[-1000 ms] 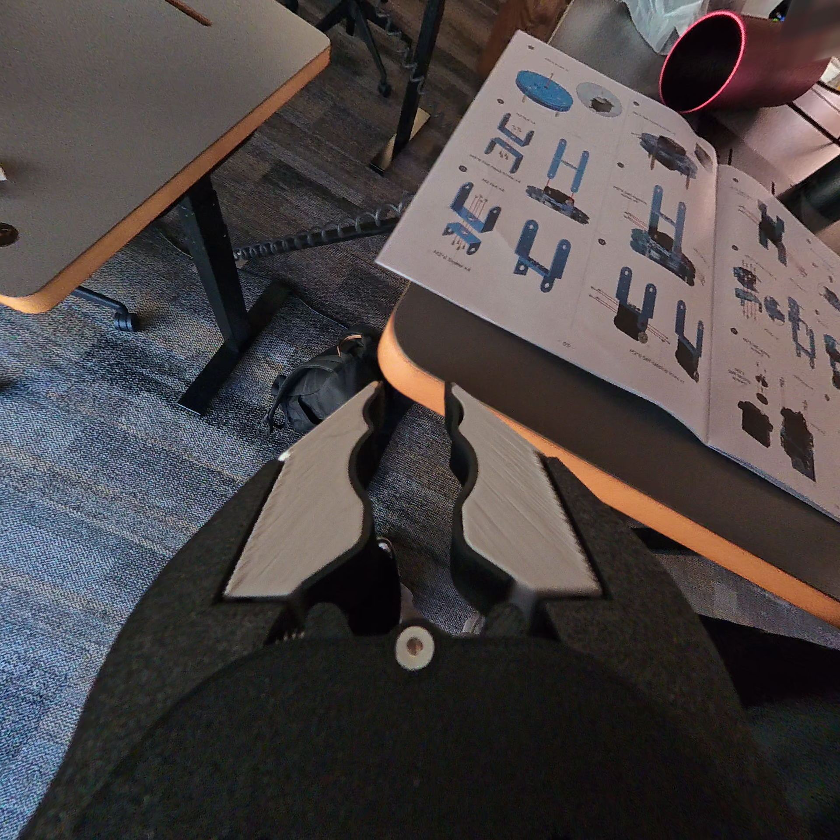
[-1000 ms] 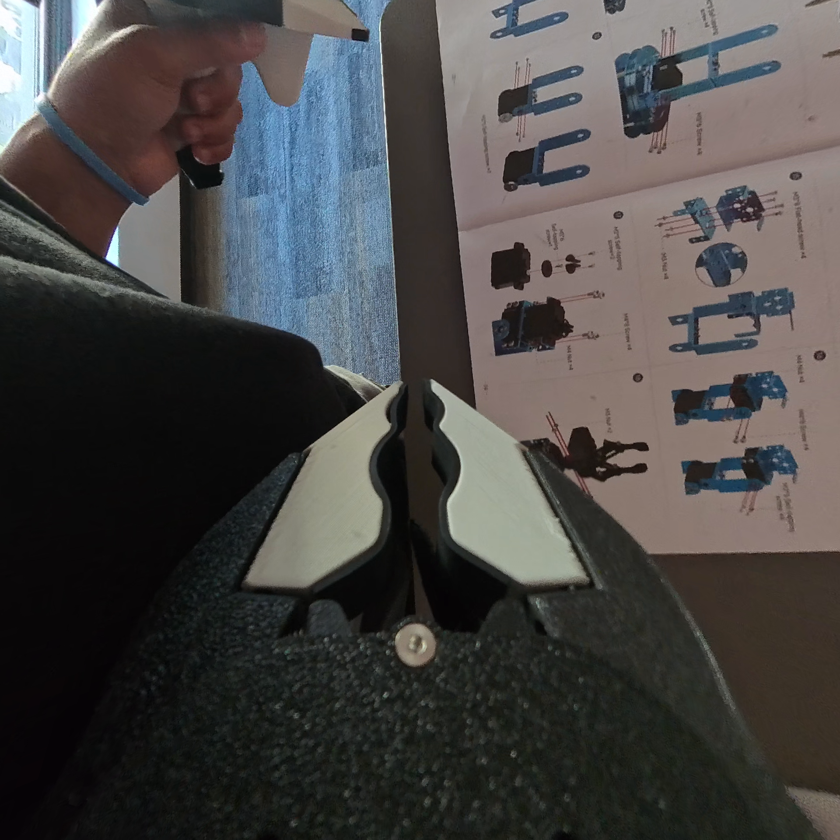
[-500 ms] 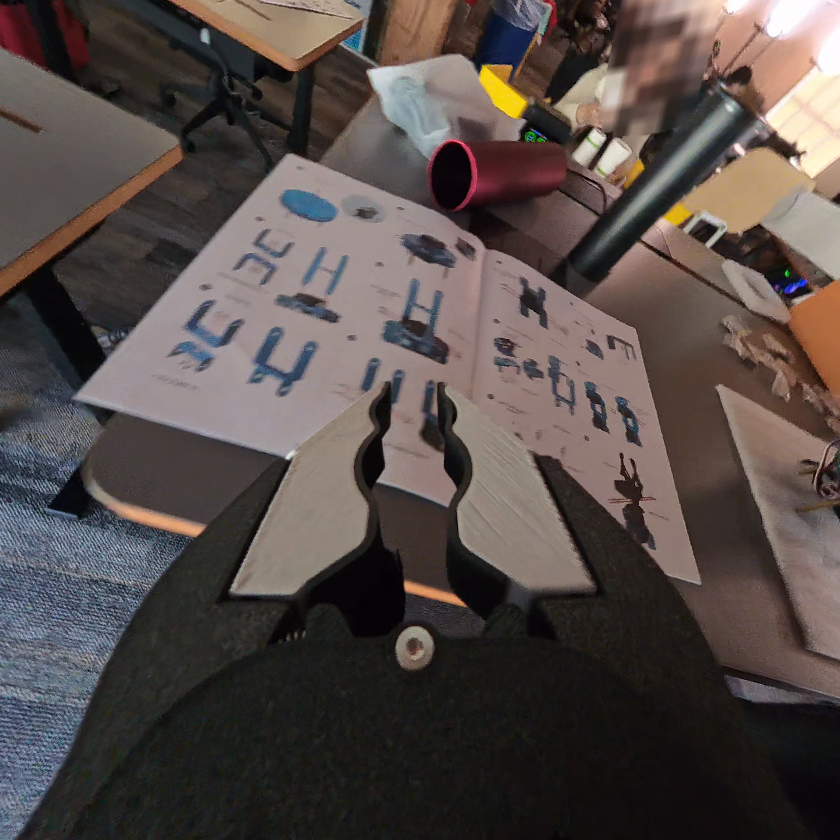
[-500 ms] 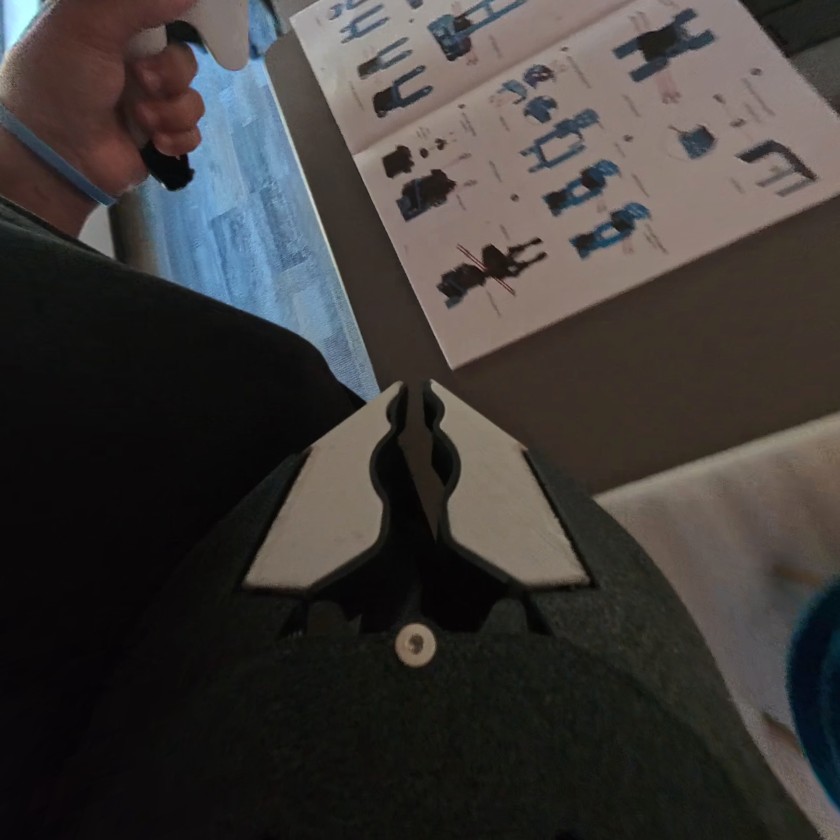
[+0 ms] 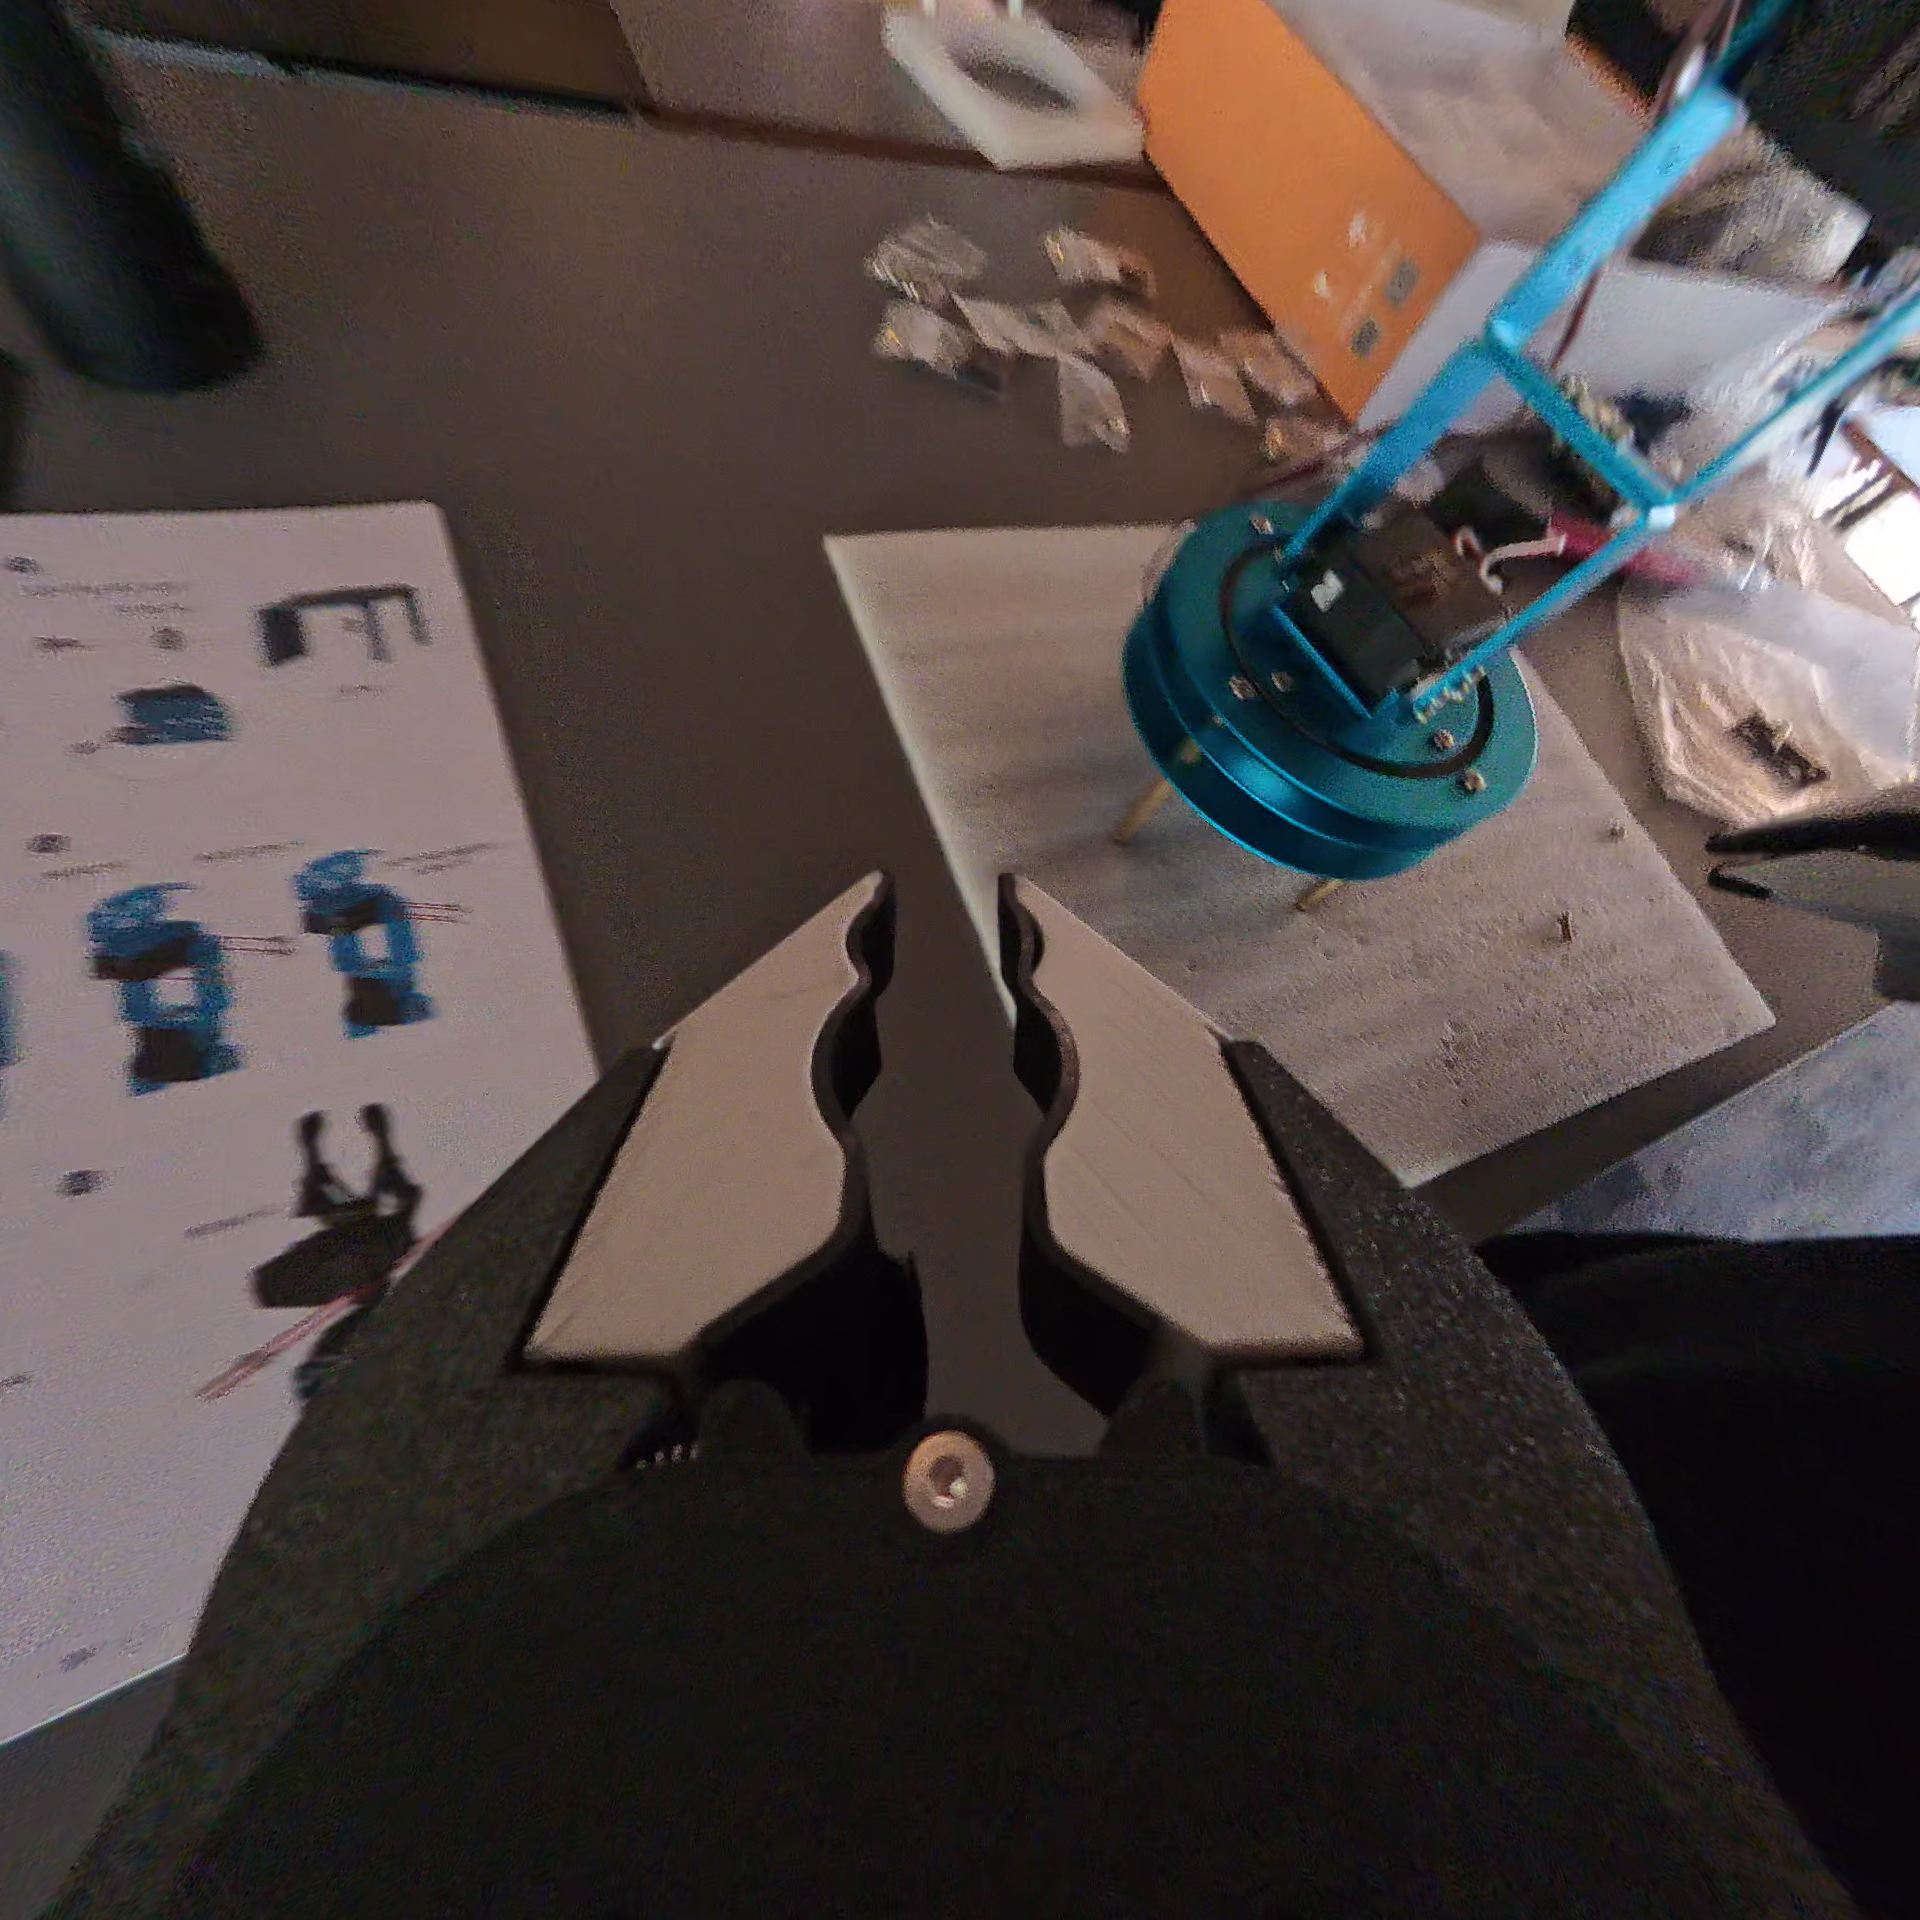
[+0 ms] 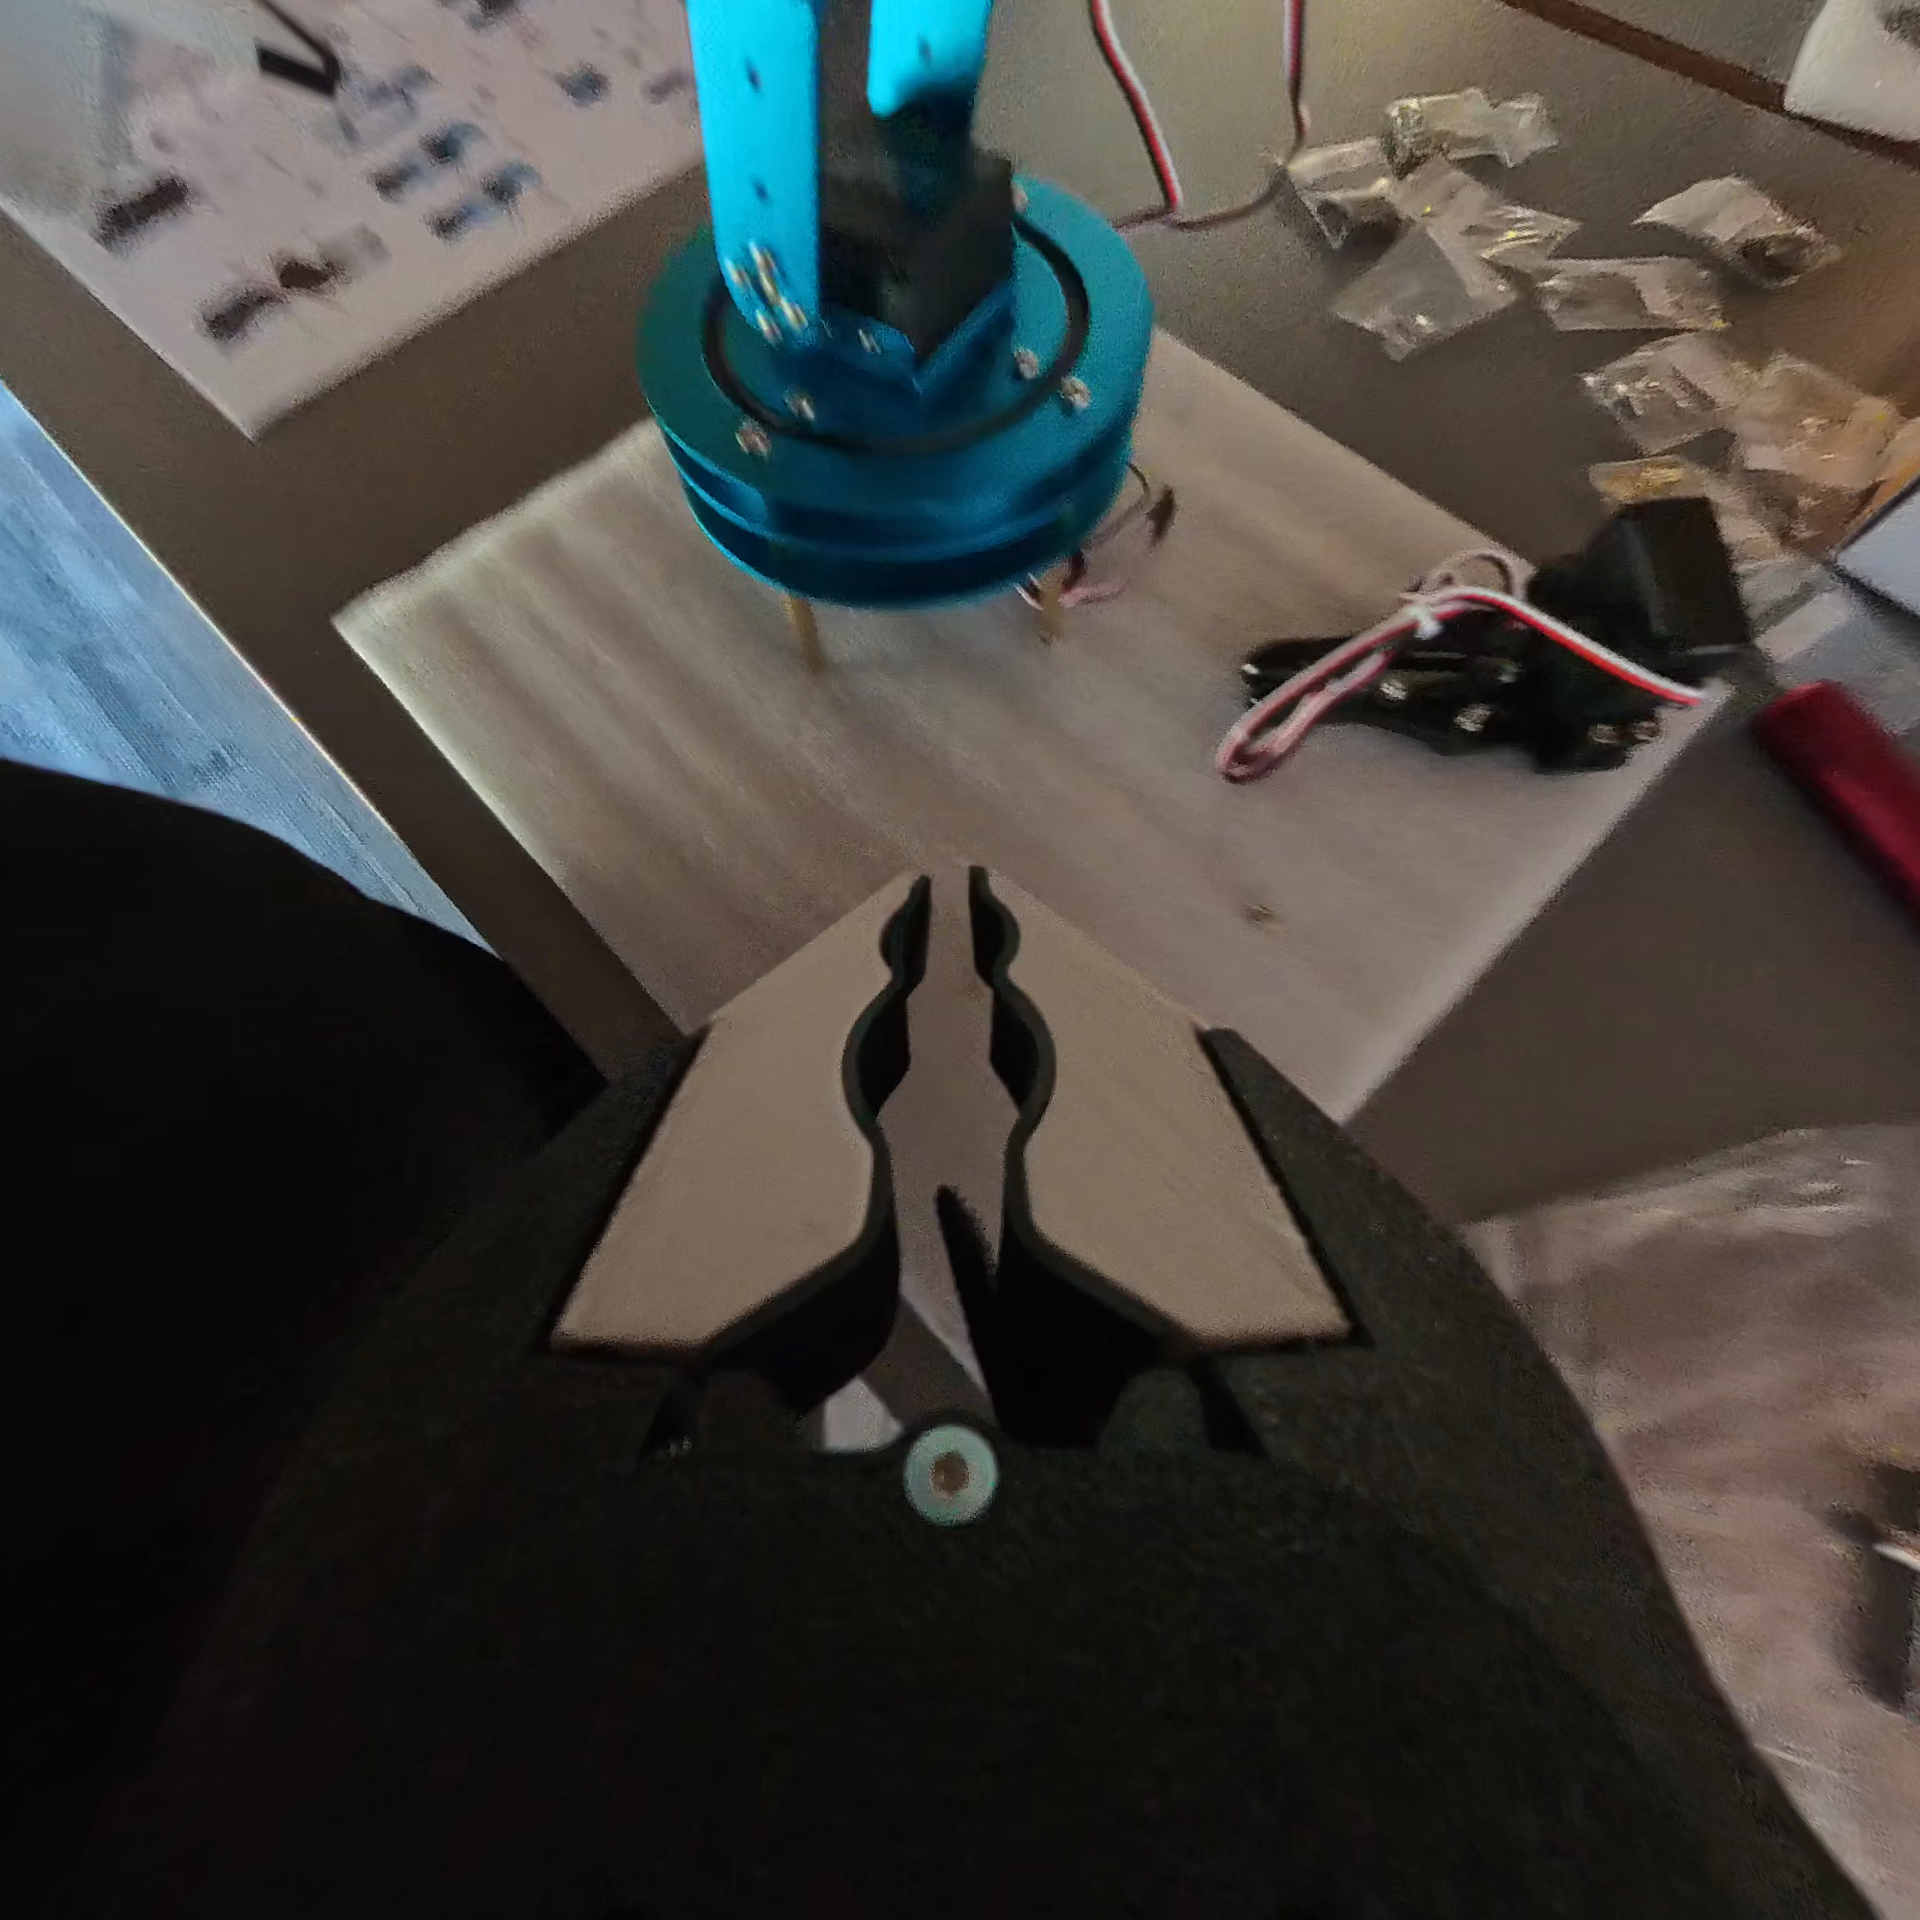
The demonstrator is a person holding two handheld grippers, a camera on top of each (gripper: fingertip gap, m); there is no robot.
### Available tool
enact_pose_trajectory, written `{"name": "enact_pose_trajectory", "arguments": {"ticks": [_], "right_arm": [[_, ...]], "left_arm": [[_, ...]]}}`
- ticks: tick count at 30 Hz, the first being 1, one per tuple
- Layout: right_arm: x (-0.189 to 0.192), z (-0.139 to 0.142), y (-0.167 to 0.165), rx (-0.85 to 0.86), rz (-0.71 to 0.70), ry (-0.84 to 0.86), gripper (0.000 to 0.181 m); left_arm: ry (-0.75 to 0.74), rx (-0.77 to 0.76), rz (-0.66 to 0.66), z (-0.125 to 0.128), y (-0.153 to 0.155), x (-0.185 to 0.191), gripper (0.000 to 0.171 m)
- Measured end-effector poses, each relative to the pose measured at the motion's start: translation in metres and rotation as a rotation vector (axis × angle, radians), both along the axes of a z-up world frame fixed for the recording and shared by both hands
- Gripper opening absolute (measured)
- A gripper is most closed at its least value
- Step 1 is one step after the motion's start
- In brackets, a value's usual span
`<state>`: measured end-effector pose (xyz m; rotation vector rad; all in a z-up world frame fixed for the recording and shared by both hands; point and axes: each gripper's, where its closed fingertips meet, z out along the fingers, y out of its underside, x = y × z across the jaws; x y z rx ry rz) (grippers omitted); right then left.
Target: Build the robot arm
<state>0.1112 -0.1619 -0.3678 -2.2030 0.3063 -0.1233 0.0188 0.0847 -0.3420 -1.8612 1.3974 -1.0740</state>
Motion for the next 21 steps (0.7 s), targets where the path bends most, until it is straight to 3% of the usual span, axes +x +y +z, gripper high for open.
{"name": "enact_pose_trajectory", "arguments": {"ticks": [3,8,13,21], "right_arm": [[0.012,-0.015,-0.023,-0.07,0.103,-0.005,0.01],[0.006,-0.037,-0.029,-0.074,0.318,0.121,0.013],[0.012,-0.04,-0.019,-0.071,0.37,0.127,0.013],[0.018,-0.038,-0.018,-0.065,0.354,0.139,0.013]], "left_arm": [[0.076,0.031,-0.033,-0.009,-0.029,0.011,0.019],[0.127,0.045,-0.021,-0.01,-0.061,0.013,0.019],[0.154,0.063,-0.007,-0.011,-0.082,0.01,0.019],[0.17,0.068,0.041,-0.013,-0.083,-0.002,0.019]]}}
